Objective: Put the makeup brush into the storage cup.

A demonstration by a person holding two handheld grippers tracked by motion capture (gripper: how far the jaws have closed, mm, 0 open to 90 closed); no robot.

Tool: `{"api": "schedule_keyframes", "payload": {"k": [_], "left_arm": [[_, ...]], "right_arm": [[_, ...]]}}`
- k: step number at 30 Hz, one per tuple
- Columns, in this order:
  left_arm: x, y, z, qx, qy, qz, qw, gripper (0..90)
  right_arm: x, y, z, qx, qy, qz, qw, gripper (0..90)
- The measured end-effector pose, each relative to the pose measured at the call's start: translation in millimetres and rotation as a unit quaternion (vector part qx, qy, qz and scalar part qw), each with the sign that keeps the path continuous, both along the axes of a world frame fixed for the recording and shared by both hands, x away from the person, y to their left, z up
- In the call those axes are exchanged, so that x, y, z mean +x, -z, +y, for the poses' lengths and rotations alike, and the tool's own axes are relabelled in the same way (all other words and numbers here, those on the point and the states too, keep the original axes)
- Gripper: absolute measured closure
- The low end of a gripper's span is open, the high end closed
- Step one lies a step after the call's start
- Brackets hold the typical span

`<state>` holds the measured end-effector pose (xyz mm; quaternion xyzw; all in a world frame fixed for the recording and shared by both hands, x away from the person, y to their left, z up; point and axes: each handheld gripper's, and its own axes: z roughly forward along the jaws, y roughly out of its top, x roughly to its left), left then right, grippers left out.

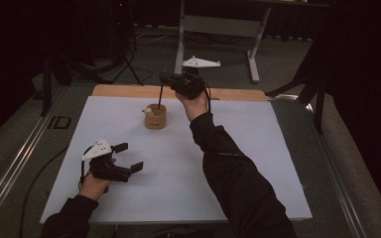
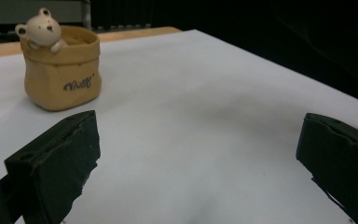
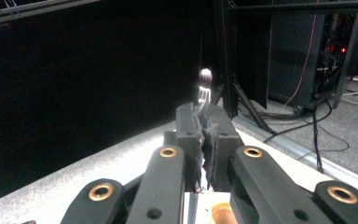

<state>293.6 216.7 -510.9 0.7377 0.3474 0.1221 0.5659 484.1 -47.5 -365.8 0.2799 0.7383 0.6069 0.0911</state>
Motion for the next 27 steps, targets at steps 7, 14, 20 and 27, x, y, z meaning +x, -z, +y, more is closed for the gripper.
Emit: {"api": "schedule_keyframes", "payload": {"k": [7,14,20,27], "left_arm": [[-1.3,-1.5,1.9,-0.003,-0.003,-0.009,0.9999,0.4],[-1.5,-1.8,5.2,-0.011,-0.007,-0.008,0.9999,0.4],[-1.2,-0.8,5.8,-0.012,-0.006,-0.007,0.9999,0.4],[-0.6,0.5,4.5,-0.012,-0.003,-0.003,0.9999,0.4]], "right_arm": [[11.3,13.7,19.5,-0.033,0.006,-0.015,0.9993,85.6],[22.9,38.9,28.5,-0.075,0.025,-0.017,0.9967,85.5],[28.4,55.1,32.0,-0.105,0.03,-0.02,0.9938,85.5],[29.8,68.3,33.1,-0.114,0.033,0.001,0.993,85.4]]}}
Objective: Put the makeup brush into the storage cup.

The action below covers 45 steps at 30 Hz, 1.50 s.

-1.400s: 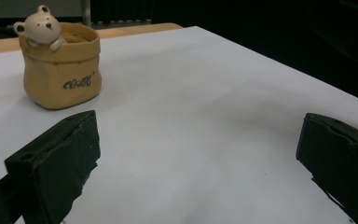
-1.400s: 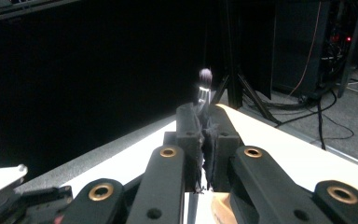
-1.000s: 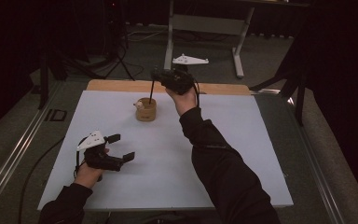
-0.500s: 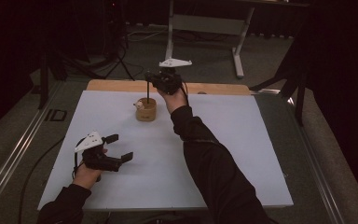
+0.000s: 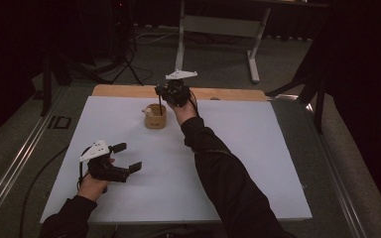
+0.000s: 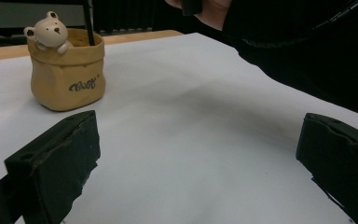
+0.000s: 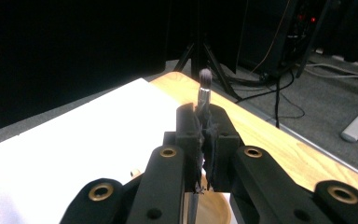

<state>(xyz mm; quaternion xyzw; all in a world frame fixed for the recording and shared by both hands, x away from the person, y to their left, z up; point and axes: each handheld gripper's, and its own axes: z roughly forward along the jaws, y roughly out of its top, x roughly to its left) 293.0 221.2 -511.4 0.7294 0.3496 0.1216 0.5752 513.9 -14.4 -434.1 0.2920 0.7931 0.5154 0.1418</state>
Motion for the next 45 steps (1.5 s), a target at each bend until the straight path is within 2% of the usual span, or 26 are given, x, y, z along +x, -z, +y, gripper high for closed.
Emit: {"api": "schedule_keyframes", "payload": {"k": [4,9,14,18,25,30,33,34,38,40,45], "left_arm": [[0.0,-0.2,0.1,-0.001,0.0,0.0,1.0,0.4],[0.4,0.1,0.1,-0.005,0.001,0.002,1.0,0.4],[0.5,0.0,0.1,-0.001,0.001,0.004,1.0,0.4],[0.7,0.0,0.4,-0.002,0.001,0.004,1.0,0.4],[0.9,0.3,-1.6,0.001,0.002,0.005,1.0,0.4],[0.7,-0.7,-3.2,0.0,0.004,0.004,1.0,0.4],[0.5,-1.4,-4.1,-0.001,0.003,0.003,1.0,0.4],[0.4,-1.5,-4.4,-0.001,0.003,0.003,1.0,0.4],[-0.2,-1.9,-5.3,0.0,0.005,0.002,1.0,0.4],[-0.2,-1.8,-5.3,-0.001,0.006,0.003,1.0,0.4],[-1.0,-2.4,-6.0,0.001,0.004,0.003,1.0,0.4]], "right_arm": [[1.6,3.6,-0.3,-0.009,0.002,0.009,0.9999,85.3],[2.2,6.1,0.1,-0.008,-0.001,0.021,0.9997,84.2],[1.6,5.0,-1.0,-0.005,-0.001,0.031,0.9995,75.4],[-1.4,2.0,-3.0,-0.004,0.0,0.03,0.9995,59.8],[-13.3,-6.9,-14.0,0.01,-0.004,0.033,0.9994,42.5],[-21.4,-14.7,-24.3,0.012,-0.005,0.034,0.9993,25.7],[-27.0,-17.2,-30.5,0.025,-0.006,0.039,0.9989,17.2],[-29.3,-17.4,-33.1,0.03,-0.016,0.044,0.9985,14.3],[-37.6,-16.7,-39.6,0.034,-0.016,0.046,0.9982,13.5],[-42.7,-15.1,-42.8,0.027,-0.024,0.045,0.9983,13.2],[-56.0,-9.6,-56.0,0.034,-0.028,0.029,0.9986,13.2]]}}
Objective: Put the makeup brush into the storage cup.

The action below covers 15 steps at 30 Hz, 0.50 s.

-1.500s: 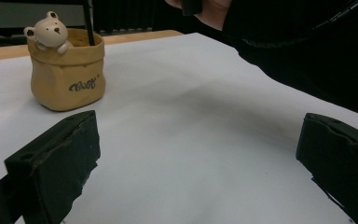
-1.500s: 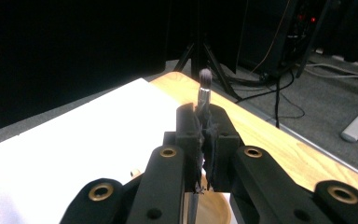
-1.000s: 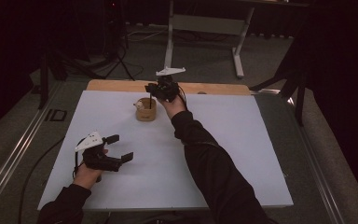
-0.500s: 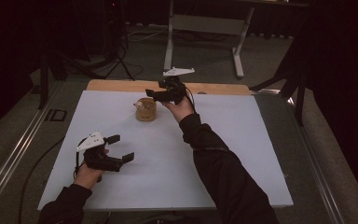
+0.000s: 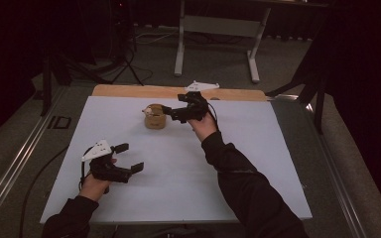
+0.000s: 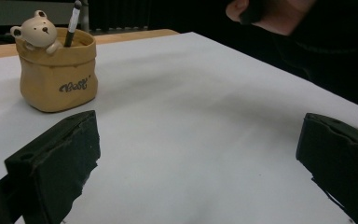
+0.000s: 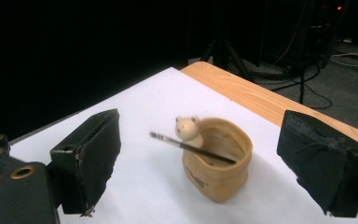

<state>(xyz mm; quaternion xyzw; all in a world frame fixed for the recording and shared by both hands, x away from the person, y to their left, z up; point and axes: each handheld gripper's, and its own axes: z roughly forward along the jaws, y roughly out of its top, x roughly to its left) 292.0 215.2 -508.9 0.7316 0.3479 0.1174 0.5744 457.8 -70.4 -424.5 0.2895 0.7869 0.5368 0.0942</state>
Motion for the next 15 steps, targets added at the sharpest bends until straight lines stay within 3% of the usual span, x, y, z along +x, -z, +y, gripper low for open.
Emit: {"api": "schedule_keyframes", "payload": {"k": [2,7,10,15], "left_arm": [[-0.2,-0.3,-0.3,-0.003,0.0,-0.001,1.0,0.4],[-0.4,-1.1,-2.3,0.001,0.003,-0.001,1.0,0.4],[-0.8,-1.7,-3.1,0.0,0.005,-0.002,1.0,0.4],[-0.9,-1.7,-3.2,-0.004,0.008,-0.001,1.0,0.4]], "right_arm": [[-4.8,1.4,-6.0,0.007,-0.004,-0.002,1.0,13.2],[-17.3,1.9,-18.9,-0.011,-0.01,-0.012,0.9998,13.3],[-28.3,3.4,-29.1,-0.003,-0.016,-0.013,0.9998,13.4],[-47.2,12.5,-49.2,-0.009,-0.028,-0.003,0.9996,13.4]]}}
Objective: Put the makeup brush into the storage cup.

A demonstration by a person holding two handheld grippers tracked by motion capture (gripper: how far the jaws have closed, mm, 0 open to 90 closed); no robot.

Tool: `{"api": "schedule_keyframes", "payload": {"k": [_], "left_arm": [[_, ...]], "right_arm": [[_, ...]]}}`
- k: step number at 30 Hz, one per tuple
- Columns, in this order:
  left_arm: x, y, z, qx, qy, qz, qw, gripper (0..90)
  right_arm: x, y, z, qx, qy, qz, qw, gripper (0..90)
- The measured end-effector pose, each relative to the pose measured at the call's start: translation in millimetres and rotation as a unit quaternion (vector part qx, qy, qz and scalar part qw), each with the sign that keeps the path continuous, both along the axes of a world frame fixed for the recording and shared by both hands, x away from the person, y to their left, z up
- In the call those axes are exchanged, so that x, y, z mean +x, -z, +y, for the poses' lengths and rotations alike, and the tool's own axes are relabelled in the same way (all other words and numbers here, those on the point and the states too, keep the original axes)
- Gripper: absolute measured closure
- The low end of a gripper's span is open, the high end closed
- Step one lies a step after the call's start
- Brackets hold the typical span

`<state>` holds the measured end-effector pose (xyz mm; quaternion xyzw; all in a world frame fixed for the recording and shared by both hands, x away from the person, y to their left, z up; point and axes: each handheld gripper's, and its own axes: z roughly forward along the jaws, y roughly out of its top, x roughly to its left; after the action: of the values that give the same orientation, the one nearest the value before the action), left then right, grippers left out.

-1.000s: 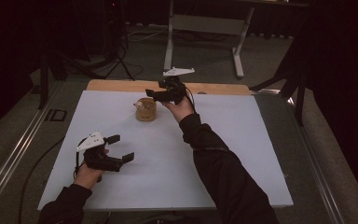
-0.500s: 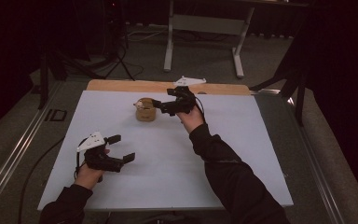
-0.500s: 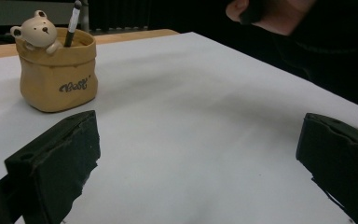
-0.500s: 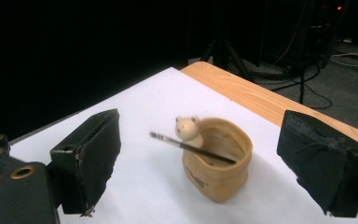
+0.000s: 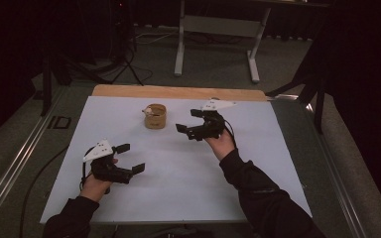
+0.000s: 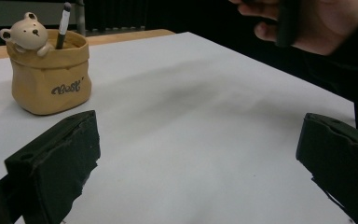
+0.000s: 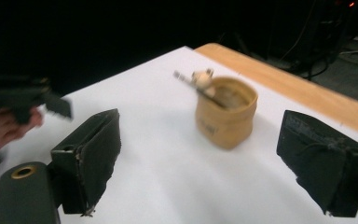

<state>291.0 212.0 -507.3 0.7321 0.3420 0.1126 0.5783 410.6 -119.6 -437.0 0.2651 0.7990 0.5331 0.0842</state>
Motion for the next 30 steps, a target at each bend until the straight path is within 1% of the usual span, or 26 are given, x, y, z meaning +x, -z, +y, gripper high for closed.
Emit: {"api": "schedule_keyframes", "payload": {"k": [3,7,8,10,14,15,16,17,25,30], "left_arm": [[0.2,-0.8,-0.2,0.001,0.001,-0.001,1.0,0.4],[-0.3,-1.4,-2.1,0.003,0.002,-0.002,1.0,0.4],[-0.3,-1.4,-2.5,0.003,0.003,-0.002,1.0,0.4],[-0.5,-1.5,-3.0,0.005,0.004,-0.003,1.0,0.4],[-0.7,-1.9,-2.9,0.004,0.005,-0.003,1.0,0.4],[-0.7,-1.9,-2.9,0.004,0.005,-0.003,1.0,0.4],[-0.7,-1.9,-2.8,0.004,0.004,-0.003,1.0,0.4],[-0.7,-1.8,-2.8,0.003,0.005,-0.002,1.0,0.4],[-1.7,-2.7,-4.0,0.005,0.009,-0.004,0.9999,0.4],[-2.2,-1.7,-4.3,0.007,0.009,-0.003,0.9999,0.4]], "right_arm": [[-10.5,2.9,-12.6,-0.002,-0.002,0.002,1.0,13.4],[-24.8,7.7,-31.0,0.01,-0.001,0.009,0.9999,13.4],[-28.4,8.7,-35.3,0.008,0.0,0.008,0.9999,13.4],[-36.0,11.0,-44.3,0.013,0.007,0.006,0.9999,13.4],[-51.7,16.9,-61.4,0.014,0.018,0.004,0.9997,13.5],[-51.7,16.9,-61.4,0.014,0.018,0.004,0.9997,13.5],[-54.2,18.3,-63.9,0.01,0.018,0.004,0.9998,13.6],[-60.2,21.1,-70.0,0.007,0.023,0.0,0.9997,14.1],[-78.1,30.9,-90.2,0.0,0.036,0.005,0.9994,14.1],[-86.6,38.6,-98.2,-0.018,0.035,0.004,0.9992,14.1]]}}
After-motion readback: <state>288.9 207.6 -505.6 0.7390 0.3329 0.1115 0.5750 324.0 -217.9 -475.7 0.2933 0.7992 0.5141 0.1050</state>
